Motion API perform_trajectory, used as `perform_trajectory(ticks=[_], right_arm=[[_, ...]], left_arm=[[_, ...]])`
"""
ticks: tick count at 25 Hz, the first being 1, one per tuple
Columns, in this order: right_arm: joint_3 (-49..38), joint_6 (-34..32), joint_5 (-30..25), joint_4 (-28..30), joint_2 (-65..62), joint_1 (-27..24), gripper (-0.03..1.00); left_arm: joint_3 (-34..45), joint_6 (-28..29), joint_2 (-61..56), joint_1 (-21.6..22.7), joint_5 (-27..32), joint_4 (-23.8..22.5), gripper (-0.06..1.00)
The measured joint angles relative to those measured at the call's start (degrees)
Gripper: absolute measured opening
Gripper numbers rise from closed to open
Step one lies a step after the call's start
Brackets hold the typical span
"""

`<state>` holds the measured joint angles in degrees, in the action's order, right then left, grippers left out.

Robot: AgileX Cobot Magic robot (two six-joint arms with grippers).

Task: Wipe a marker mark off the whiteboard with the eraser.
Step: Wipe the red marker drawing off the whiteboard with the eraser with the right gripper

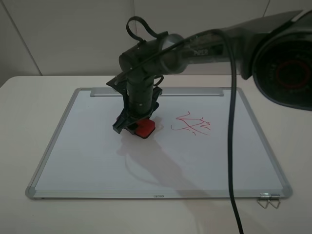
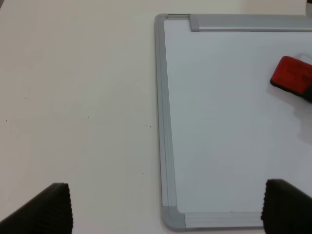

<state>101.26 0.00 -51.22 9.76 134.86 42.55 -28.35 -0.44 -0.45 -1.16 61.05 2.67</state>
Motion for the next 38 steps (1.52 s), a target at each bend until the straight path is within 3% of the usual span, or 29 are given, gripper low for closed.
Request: perform_trajectory(ticks=[9, 15, 21, 32, 38], right_arm=[[0.0, 0.0, -1.3, 2.6, -0.1, -8.5, 0.51], [0.0, 0.0, -1.0, 2.2, -0.1, -9.1, 0.51], [0.0, 0.0, -0.9, 2.6, -0.1, -6.7, 0.51], [0.0, 0.0, -1.2, 1.2, -0.1, 4.3, 0.51], [-0.3, -0.7, -4.0, -0.5, -1.5, 5.8, 0.51]], left_arm=[[0.0, 0.0, 0.0, 0.0, 0.0, 0.0, 0.77], [0.0, 0.0, 0.0, 0.0, 0.0, 0.0, 0.77], [0.0, 0.0, 0.0, 0.0, 0.0, 0.0, 0.77], [0.0, 0.0, 0.0, 0.0, 0.0, 0.0, 0.77], [0.0, 0.0, 0.0, 0.0, 0.0, 0.0, 0.77]])
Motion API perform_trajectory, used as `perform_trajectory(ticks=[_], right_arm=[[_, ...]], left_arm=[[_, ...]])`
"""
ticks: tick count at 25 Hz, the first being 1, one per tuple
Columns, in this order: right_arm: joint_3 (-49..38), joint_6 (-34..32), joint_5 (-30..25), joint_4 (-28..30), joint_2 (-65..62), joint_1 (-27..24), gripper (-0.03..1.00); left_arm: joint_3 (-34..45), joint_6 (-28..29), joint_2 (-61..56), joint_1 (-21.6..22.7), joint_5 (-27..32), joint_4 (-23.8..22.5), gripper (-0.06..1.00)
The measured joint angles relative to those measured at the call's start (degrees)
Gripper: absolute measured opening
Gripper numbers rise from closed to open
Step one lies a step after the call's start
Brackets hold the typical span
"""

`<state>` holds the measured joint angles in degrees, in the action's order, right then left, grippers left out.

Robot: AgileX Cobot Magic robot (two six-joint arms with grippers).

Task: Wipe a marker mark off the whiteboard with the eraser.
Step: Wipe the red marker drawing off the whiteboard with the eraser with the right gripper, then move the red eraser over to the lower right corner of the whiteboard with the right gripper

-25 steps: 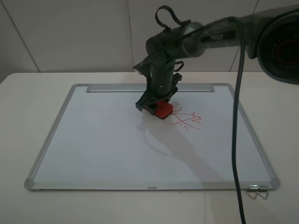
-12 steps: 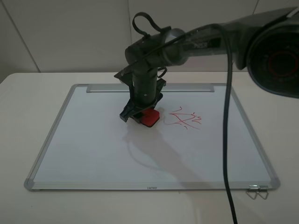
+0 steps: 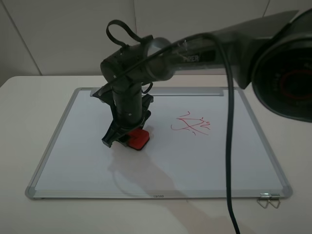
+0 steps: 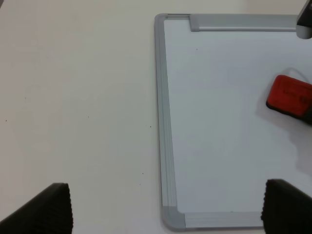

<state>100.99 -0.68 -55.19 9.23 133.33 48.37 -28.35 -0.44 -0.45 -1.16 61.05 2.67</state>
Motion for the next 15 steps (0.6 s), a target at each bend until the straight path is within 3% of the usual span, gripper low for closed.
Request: perform_trajectory(ticks=[7, 14, 15], right_arm=[[-6.4, -6.1, -0.9, -0.7, -9.8, -4.8, 0.51], [-29.5, -13.8, 6.7, -0.6, -23.1, -14.2, 0.51], [-36.2, -15.5, 9.3, -0.6, -27.2, -17.9, 0.51]], left_arm=[[0.0, 0.0, 0.0, 0.0, 0.0, 0.0, 0.77], [0.0, 0.0, 0.0, 0.0, 0.0, 0.0, 0.77], [0.0, 0.0, 0.0, 0.0, 0.0, 0.0, 0.77]])
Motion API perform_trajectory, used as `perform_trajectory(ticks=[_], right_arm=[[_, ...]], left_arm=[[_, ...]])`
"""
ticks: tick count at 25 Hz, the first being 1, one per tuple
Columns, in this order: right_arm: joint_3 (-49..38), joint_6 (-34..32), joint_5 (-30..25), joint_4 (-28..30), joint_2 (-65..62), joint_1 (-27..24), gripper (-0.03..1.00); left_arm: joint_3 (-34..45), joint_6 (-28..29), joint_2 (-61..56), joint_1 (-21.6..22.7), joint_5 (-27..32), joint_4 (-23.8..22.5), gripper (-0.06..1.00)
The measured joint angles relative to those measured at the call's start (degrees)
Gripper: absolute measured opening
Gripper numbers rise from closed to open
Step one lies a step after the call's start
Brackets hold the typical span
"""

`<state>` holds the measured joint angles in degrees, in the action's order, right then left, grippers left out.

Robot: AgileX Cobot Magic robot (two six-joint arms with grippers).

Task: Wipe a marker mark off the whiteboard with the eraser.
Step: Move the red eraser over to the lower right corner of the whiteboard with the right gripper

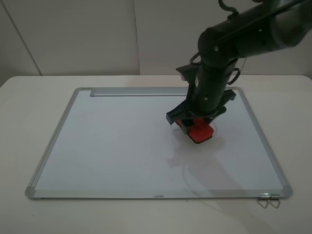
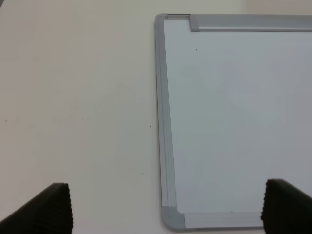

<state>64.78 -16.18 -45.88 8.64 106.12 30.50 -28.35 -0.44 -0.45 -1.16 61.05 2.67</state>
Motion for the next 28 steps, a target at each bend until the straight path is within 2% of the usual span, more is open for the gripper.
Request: perform_trajectory(ticks=[6, 11, 15, 21, 28], right_arm=[[-17.1, -4.0, 7.7, -0.1, -12.1, -10.0, 0.51], [-24.9, -4.6, 10.4, 1.0, -16.4, -15.9, 0.51], [-26.8, -5.9, 11.5, 5.2, -16.5, -16.8, 0.51], [-27.0, -7.7, 13.3, 8.0, -16.5, -16.8, 0.51], [-27.0, -10.1, 14.8, 8.2, -15.1, -16.8, 0.51]], left_arm=[[0.0, 0.0, 0.0, 0.0, 0.0, 0.0, 0.77], [0.0, 0.0, 0.0, 0.0, 0.0, 0.0, 0.77], [0.0, 0.0, 0.0, 0.0, 0.0, 0.0, 0.77], [0.0, 0.0, 0.0, 0.0, 0.0, 0.0, 0.77], [0.0, 0.0, 0.0, 0.0, 0.0, 0.0, 0.77]])
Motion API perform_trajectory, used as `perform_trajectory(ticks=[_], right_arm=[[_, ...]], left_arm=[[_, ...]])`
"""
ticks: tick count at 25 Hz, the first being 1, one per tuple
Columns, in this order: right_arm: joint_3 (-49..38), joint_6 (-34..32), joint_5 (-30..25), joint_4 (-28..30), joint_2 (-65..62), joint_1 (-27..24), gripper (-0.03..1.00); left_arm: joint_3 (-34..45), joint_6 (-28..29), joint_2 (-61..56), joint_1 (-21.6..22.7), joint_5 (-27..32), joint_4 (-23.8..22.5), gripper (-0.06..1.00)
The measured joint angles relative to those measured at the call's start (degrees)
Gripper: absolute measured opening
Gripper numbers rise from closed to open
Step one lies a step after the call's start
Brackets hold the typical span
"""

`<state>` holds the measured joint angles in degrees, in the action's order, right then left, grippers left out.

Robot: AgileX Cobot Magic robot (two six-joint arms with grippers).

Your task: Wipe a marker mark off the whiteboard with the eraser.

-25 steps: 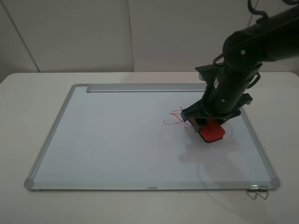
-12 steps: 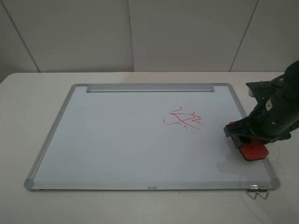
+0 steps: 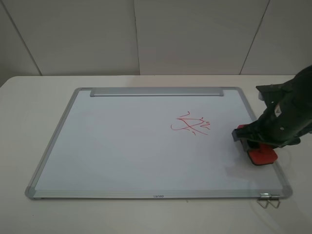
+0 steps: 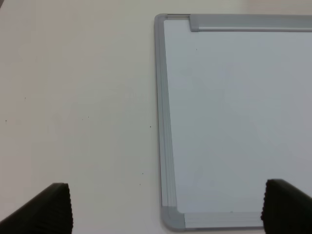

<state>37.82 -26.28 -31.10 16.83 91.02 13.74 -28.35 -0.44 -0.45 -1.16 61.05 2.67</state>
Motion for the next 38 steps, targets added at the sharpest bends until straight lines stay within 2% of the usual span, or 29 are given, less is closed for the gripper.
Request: perform_trajectory(ticks=[2, 6, 8, 10, 12, 17, 20, 31, 38], right_arm=[[0.0, -0.4, 0.5, 0.0, 0.0, 0.0, 0.55], [0.0, -0.6, 0.6, 0.2, 0.0, 0.0, 0.74], [0.0, -0.6, 0.5, 0.2, -0.7, 0.0, 0.77], [0.0, -0.3, 0.1, -0.3, -2.9, -0.1, 0.79], [0.0, 2.7, -0.3, -2.8, -6.6, -1.7, 0.79], [0.0, 17.3, -6.5, -12.4, -19.9, -10.2, 0.79], [0.0, 23.5, -11.5, -14.7, -29.6, -14.5, 0.79], [0.0, 25.8, -25.1, -14.6, -70.7, -15.3, 0.79], [0.0, 25.8, -30.6, -14.4, -84.7, -15.3, 0.79]], left_arm=[[0.0, 0.0, 0.0, 0.0, 0.0, 0.0, 0.77], [0.0, 0.0, 0.0, 0.0, 0.0, 0.0, 0.77], [0.0, 0.0, 0.0, 0.0, 0.0, 0.0, 0.77], [0.0, 0.0, 0.0, 0.0, 0.0, 0.0, 0.77], [0.0, 0.0, 0.0, 0.0, 0.0, 0.0, 0.77], [0.0, 0.0, 0.0, 0.0, 0.0, 0.0, 0.77], [0.0, 0.0, 0.0, 0.0, 0.0, 0.0, 0.77], [0.0, 0.0, 0.0, 0.0, 0.0, 0.0, 0.77], [0.0, 0.0, 0.0, 0.0, 0.0, 0.0, 0.77]])
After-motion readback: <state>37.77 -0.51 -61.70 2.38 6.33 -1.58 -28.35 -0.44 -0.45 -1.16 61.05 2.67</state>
